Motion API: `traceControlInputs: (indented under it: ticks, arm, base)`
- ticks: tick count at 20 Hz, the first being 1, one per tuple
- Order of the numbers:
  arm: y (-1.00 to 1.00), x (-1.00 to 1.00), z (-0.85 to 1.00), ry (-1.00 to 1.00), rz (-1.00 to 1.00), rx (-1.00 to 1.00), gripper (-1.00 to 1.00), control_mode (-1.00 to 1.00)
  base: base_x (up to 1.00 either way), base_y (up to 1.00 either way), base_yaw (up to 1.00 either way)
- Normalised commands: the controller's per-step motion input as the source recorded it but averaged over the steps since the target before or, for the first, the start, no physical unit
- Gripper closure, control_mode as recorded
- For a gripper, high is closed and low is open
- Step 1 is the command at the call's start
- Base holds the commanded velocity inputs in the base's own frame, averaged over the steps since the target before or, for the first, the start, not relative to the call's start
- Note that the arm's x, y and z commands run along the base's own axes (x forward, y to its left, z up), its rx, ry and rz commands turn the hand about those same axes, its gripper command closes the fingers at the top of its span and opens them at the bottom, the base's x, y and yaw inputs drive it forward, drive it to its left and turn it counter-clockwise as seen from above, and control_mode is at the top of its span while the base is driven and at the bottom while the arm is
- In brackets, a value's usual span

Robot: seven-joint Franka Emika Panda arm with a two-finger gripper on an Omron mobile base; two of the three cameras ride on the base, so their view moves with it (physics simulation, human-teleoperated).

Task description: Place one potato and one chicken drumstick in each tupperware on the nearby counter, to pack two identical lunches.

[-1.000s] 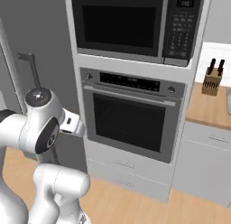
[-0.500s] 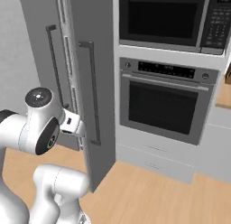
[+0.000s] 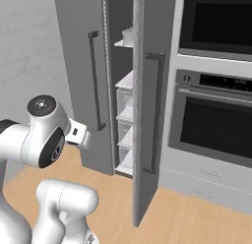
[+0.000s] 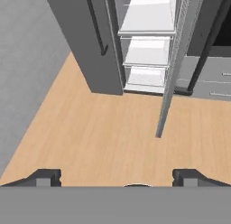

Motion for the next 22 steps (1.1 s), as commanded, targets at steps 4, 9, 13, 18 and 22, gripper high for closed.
traceControlInputs:
  ticks: [4,9,13,18,22]
  arm:
    - [0.00,0.00,0.00,0.00,0.00,0.00,-1.00,1.00]
    - [0.00,0.00,0.00,0.00,0.00,0.00,-1.00,1.00]
    - [0.00,0.00,0.00,0.00,0.00,0.00,-1.00,1.00]
    - [0.00,0.00,0.00,0.00,0.00,0.00,-1.00,1.00]
    - [0.00,0.00,0.00,0.00,0.00,0.00,-1.00,1.00]
  base:
    - [0.01,1.00,-0.23]
    - [0.11,0.89,-0.37]
    - [0.52,0.51,-0.48]
    - [0.70,0.30,-0.45]
    - [0.78,0.15,-0.36]
